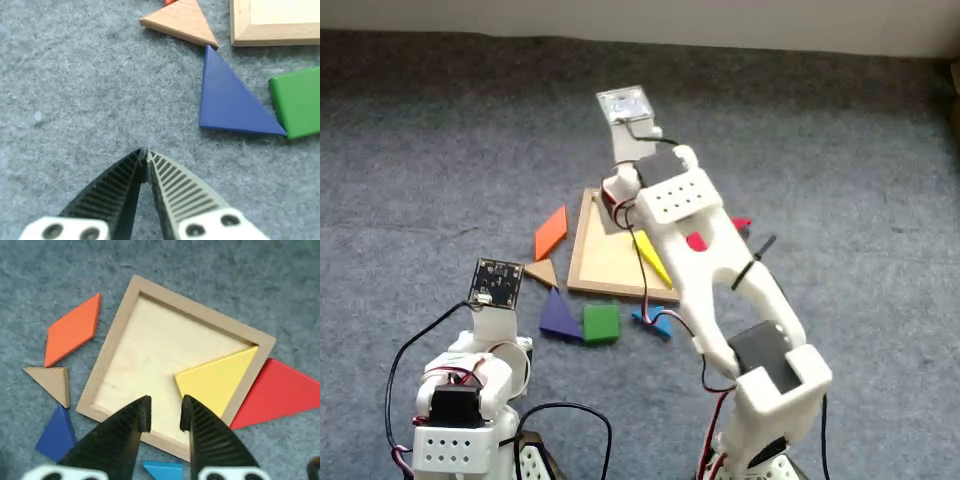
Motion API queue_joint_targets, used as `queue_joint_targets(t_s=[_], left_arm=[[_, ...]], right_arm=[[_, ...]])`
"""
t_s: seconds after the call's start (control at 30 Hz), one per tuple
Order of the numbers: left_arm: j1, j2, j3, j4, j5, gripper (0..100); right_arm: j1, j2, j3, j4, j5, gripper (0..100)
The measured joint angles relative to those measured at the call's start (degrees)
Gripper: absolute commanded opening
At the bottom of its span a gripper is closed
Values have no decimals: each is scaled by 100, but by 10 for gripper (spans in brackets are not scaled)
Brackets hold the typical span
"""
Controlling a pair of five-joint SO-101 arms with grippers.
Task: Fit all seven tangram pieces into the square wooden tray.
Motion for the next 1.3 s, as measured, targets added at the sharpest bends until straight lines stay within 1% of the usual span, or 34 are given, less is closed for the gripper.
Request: queue_joint_targets(t_s=[0.13,0.27,0.43,0.5,0.6,0.77,0.93,1.0,1.3], left_arm=[[0,0,0,0,0,6],[0,0,0,0,0,6],[0,0,0,0,0,6],[0,0,0,0,0,6],[0,0,0,0,0,6],[0,0,0,0,0,6],[0,0,0,0,0,6],[0,0,0,0,0,6],[0,0,0,0,0,6]], right_arm=[[457,-615,738,-484,0,108],[949,-695,1547,-1697,0,108],[1336,-62,2057,-3402,0,108],[1451,290,2040,-3736,0,108],[1582,844,1767,-3886,0,108],[1758,1547,1160,-3930,0,108],[1802,1732,932,-3780,0,108],[1802,1732,791,-3420,0,108],[1811,1741,-281,-1020,-9,108]])
